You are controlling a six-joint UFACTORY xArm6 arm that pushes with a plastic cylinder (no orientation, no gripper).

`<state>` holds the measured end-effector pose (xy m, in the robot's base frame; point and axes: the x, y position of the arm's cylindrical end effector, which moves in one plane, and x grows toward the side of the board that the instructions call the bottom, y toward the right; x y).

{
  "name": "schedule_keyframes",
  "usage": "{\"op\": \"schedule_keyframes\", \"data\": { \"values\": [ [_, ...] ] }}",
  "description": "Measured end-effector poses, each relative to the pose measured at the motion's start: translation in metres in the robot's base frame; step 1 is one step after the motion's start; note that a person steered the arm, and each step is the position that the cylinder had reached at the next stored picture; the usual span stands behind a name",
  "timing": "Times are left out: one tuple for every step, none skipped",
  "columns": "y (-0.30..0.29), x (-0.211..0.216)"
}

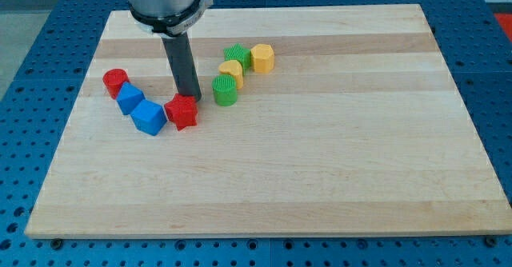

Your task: Slightly move the green circle towards bottom right of the yellow heart

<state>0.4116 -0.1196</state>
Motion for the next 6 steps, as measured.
{"op": "schedule_keyframes", "data": {
  "values": [
    [0.000,-0.010],
    [0.000,-0.017],
    [0.004,-0.017],
    [0.012,-0.013],
    [0.018,-0.010],
    [0.029,-0.008]
  ]
}}
